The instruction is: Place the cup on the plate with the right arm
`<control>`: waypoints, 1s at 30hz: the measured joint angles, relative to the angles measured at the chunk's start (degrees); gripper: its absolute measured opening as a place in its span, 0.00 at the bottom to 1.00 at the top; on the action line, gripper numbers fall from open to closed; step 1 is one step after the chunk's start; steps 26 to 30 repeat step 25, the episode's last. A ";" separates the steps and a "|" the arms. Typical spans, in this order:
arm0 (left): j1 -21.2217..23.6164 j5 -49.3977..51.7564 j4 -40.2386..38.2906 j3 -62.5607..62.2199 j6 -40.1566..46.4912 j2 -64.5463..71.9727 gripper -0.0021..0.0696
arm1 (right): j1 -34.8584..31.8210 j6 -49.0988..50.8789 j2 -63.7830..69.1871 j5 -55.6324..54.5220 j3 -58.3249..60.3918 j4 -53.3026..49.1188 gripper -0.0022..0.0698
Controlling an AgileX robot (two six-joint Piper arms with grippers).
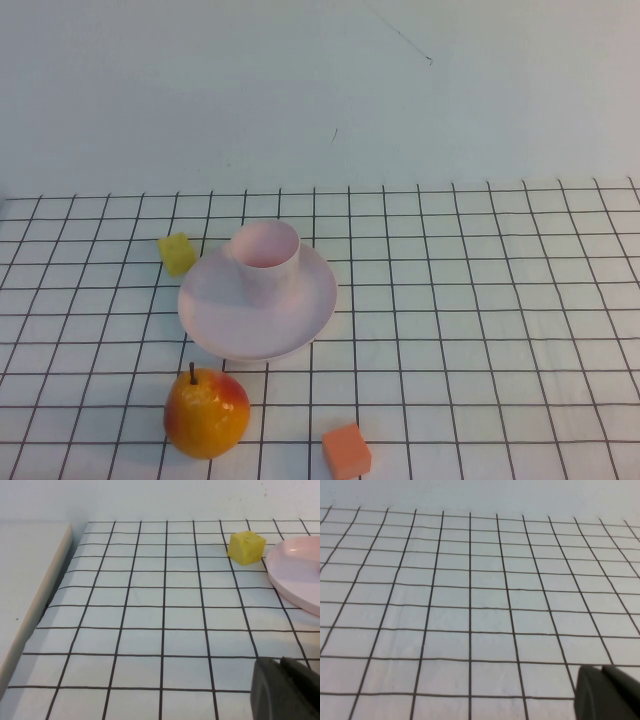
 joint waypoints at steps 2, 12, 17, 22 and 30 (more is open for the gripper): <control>0.00 0.00 0.00 0.00 0.00 0.00 0.02 | 0.00 0.00 0.00 0.00 0.00 0.10 0.03; 0.00 0.00 0.00 0.00 0.00 0.00 0.02 | 0.00 0.00 0.00 0.00 0.00 0.23 0.03; 0.00 0.00 0.00 0.00 0.00 0.00 0.02 | 0.00 0.00 0.00 0.00 0.00 0.56 0.03; 0.00 0.00 0.00 0.00 0.00 0.00 0.02 | 0.00 0.00 0.00 0.00 0.00 0.56 0.03; 0.00 0.00 0.00 0.00 0.00 0.00 0.02 | 0.00 0.00 0.00 0.00 0.00 0.56 0.03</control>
